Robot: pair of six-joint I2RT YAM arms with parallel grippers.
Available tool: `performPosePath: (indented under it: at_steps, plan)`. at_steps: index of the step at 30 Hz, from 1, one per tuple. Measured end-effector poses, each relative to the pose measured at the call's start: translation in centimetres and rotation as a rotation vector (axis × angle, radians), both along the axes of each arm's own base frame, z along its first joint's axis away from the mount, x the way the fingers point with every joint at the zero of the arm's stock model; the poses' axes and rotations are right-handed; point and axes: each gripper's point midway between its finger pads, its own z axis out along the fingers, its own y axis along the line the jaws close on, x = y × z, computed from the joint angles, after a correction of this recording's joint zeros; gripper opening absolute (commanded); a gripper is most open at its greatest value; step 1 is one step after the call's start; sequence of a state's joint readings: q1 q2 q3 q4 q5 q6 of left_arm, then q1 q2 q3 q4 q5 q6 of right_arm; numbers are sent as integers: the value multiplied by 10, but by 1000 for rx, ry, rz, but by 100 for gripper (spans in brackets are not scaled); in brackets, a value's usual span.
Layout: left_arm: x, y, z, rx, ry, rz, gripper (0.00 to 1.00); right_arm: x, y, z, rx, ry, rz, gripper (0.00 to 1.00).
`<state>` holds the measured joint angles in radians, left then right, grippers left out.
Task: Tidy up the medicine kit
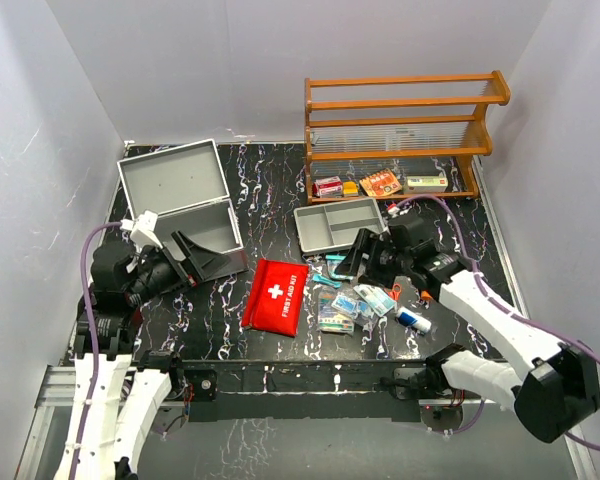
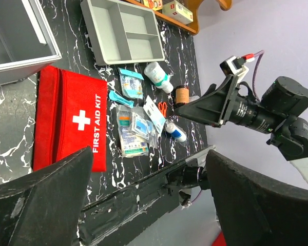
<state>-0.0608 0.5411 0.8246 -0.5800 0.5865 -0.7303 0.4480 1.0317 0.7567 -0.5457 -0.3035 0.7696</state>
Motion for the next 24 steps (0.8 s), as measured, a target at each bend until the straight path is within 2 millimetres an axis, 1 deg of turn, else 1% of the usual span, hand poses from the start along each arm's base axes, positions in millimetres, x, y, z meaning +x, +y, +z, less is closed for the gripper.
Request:
performPosePath:
  at_steps: [1, 2, 4, 9, 13, 17, 20, 24]
  plan:
    - [2, -1, 0, -6, 0, -1, 87, 1, 2, -3, -6, 4, 3, 69]
    - [4, -1, -3, -11, 7, -2, 87, -1, 8, -8, -17, 10, 23, 68]
    - [8, -2, -13, -17, 36, -2, 84, -1, 17, -19, -43, 29, 45, 67]
    - [15, -3, -52, -17, 160, 1, 73, -12, 42, -50, -108, 83, 103, 65]
    - [17, -3, -73, -11, 224, 1, 68, -23, 67, -65, -128, 98, 146, 65]
    - [15, -2, -87, 1, 250, 7, 66, -32, 99, -77, -158, 101, 186, 62]
    - [14, -2, -91, 6, 255, 7, 67, -33, 119, -87, -177, 96, 196, 59]
    - [12, -2, -89, 7, 234, 2, 69, -31, 131, -103, -215, 99, 180, 55]
